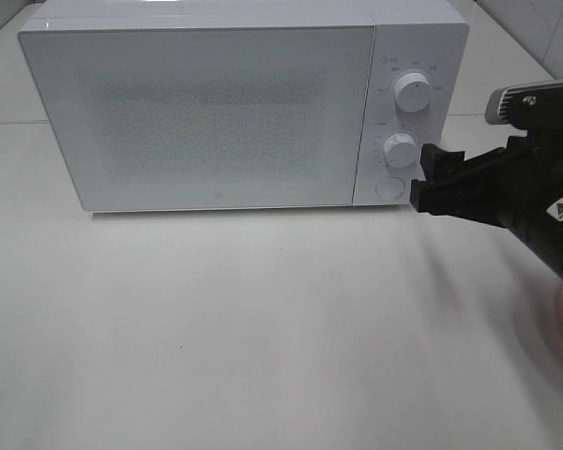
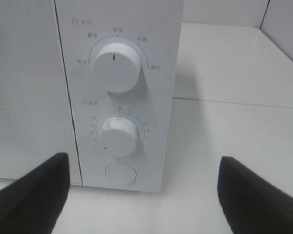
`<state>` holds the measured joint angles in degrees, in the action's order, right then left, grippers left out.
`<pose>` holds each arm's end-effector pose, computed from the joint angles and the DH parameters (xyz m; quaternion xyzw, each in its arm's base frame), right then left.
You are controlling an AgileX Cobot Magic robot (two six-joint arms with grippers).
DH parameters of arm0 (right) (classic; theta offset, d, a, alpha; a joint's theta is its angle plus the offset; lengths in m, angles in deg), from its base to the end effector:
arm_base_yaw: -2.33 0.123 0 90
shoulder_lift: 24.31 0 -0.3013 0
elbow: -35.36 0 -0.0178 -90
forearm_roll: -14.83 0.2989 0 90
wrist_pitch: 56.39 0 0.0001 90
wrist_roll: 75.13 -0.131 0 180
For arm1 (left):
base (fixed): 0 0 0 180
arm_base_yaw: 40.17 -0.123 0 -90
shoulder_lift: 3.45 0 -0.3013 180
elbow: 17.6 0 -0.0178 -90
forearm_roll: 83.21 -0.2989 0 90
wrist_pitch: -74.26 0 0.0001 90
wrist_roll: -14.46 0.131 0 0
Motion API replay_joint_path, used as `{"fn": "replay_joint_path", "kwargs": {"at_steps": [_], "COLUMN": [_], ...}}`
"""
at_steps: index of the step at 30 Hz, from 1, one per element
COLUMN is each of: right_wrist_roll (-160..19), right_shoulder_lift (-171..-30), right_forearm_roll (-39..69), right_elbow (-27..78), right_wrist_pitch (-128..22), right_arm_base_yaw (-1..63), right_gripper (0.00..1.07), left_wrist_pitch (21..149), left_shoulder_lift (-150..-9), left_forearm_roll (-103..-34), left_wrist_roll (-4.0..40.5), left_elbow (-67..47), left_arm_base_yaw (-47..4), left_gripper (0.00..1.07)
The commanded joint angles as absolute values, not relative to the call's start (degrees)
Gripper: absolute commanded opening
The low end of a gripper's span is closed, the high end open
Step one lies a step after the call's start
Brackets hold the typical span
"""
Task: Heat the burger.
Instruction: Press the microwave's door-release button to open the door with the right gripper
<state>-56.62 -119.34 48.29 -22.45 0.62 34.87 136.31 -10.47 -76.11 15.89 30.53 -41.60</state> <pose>0.2794 0.1065 0.1436 -0.0553 0.7612 0.0048 0.6461 0.0524 -0.0130 0.2860 0.0037 0.8519 -0.0488 0.5214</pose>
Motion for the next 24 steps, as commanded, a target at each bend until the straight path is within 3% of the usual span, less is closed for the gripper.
{"fn": "replay_joint_path", "kwargs": {"at_steps": [1, 10, 15, 17, 18, 20, 21, 23, 24], "right_wrist_roll": [-55.8, -64.5, -75.1, -83.3, -83.3, -93.8, -93.8, -102.4, -102.4], "right_shoulder_lift": [-120.9, -123.4, -123.4, -123.4, -123.4, -123.4, -123.4, -123.4, -123.4], "right_forearm_roll": [50.6, 51.0, 50.9, 50.9, 50.9, 50.9, 50.9, 50.9, 50.9], "right_elbow": [-22.5, -22.5, -22.5, -22.5, -22.5, -22.5, -22.5, -22.5, -22.5], "right_wrist_pitch": [2.7, 2.8, 2.8, 2.8, 2.8, 2.8, 2.8, 2.8, 2.8], "right_arm_base_yaw": [36.1, 36.3, 36.3, 36.3, 36.3, 36.3, 36.3, 36.3, 36.3], "right_gripper": [0.75, 0.75, 0.67, 0.53, 0.53, 0.35, 0.35, 0.15, 0.15], "left_wrist_pitch": [135.3, 135.3, 135.3, 135.3, 135.3, 135.3, 135.3, 135.3, 135.3], "left_shoulder_lift": [-9.8, -9.8, -9.8, -9.8, -9.8, -9.8, -9.8, -9.8, -9.8], "left_forearm_roll": [-75.8, -75.8, -75.8, -75.8, -75.8, -75.8, -75.8, -75.8, -75.8], "left_wrist_roll": [15.9, 15.8, 15.8, 15.8, 15.8, 15.8, 15.8, 15.8, 15.8], "left_elbow": [30.6, 30.6, 30.6, 30.6, 30.6, 30.6, 30.6, 30.6, 30.6], "left_arm_base_yaw": [-41.6, -41.6, -41.6, -41.6, -41.6, -41.6, -41.6, -41.6, -41.6], "left_gripper": [1.00, 1.00, 1.00, 1.00, 1.00, 1.00, 1.00, 1.00, 1.00]}}
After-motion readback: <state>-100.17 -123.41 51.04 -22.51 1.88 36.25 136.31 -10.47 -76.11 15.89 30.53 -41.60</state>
